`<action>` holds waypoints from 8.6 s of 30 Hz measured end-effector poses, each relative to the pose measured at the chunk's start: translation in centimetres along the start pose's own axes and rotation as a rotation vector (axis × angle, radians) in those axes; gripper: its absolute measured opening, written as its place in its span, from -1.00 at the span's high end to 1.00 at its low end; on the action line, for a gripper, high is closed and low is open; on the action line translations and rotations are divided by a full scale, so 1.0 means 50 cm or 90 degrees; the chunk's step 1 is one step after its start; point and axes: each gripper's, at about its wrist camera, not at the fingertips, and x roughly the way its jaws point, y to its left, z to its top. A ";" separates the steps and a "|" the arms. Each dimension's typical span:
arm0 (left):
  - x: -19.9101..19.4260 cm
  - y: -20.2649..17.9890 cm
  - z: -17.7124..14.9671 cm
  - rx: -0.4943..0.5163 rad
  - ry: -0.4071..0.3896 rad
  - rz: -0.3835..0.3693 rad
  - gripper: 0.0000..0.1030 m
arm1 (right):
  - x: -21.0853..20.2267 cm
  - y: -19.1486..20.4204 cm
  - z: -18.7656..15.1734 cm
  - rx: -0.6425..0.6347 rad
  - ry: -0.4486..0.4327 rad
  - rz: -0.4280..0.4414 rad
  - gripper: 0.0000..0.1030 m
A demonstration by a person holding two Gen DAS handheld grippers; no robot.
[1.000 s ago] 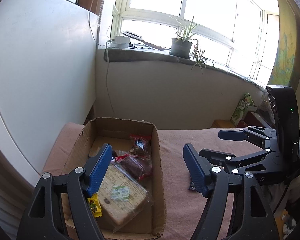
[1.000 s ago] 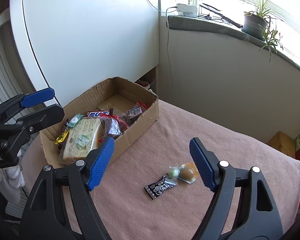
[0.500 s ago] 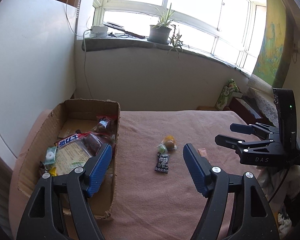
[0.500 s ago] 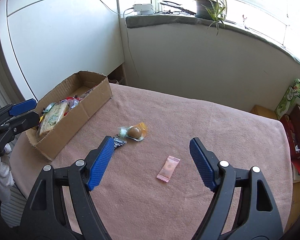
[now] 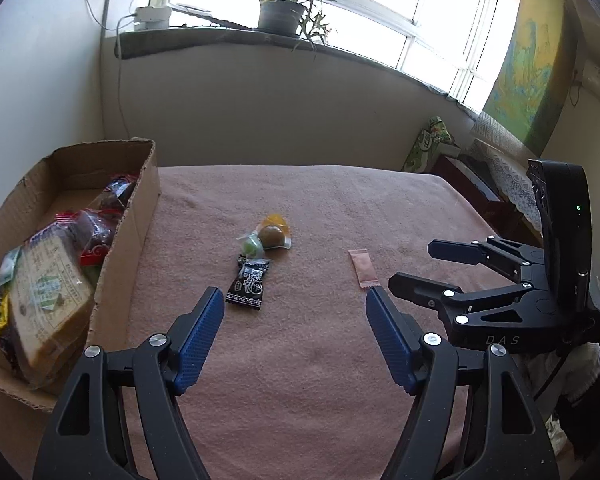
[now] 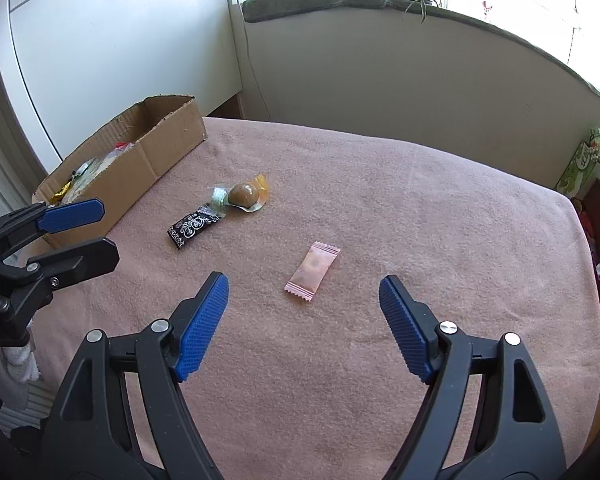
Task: Organize snacks
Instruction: 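Move both tools back from the box to the remaining snacks, then grasp the black patterned packet with the left tool while the right tool grasps the pink packet, then carry the black packet in the left tool over the box while the right tool carries the pink packet, then open the left tool over the box while the right tool releases the pink packet, then move both tools back to the green mint and orange-wrapped sweet, then grasp the green mint with the left tool while the right tool grasps the orange-wrapped sweet, then carry the green mint in the left tool over the box while the right tool carries the sweet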
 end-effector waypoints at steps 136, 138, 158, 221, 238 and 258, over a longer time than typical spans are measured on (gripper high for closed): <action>-0.166 0.273 0.011 -0.095 -0.107 0.197 0.53 | 0.130 0.419 0.251 -0.154 -0.014 0.182 0.61; -0.165 0.275 0.012 -0.098 -0.107 0.201 0.53 | 0.135 0.425 0.254 -0.158 -0.011 0.186 0.61; -0.177 0.278 0.020 -0.112 -0.127 0.223 -0.07 | 0.120 0.379 0.259 -0.142 -0.042 0.162 -0.50; 0.183 0.036 0.057 0.018 0.059 0.069 0.33 | 0.266 0.045 0.165 -0.152 0.097 0.128 0.26; 0.226 0.036 0.087 0.013 0.070 0.054 0.69 | 0.256 0.026 0.160 -0.143 0.082 0.100 0.27; 0.054 0.044 0.080 0.015 -0.028 0.046 0.69 | 0.164 0.073 0.178 -0.145 0.037 0.095 0.31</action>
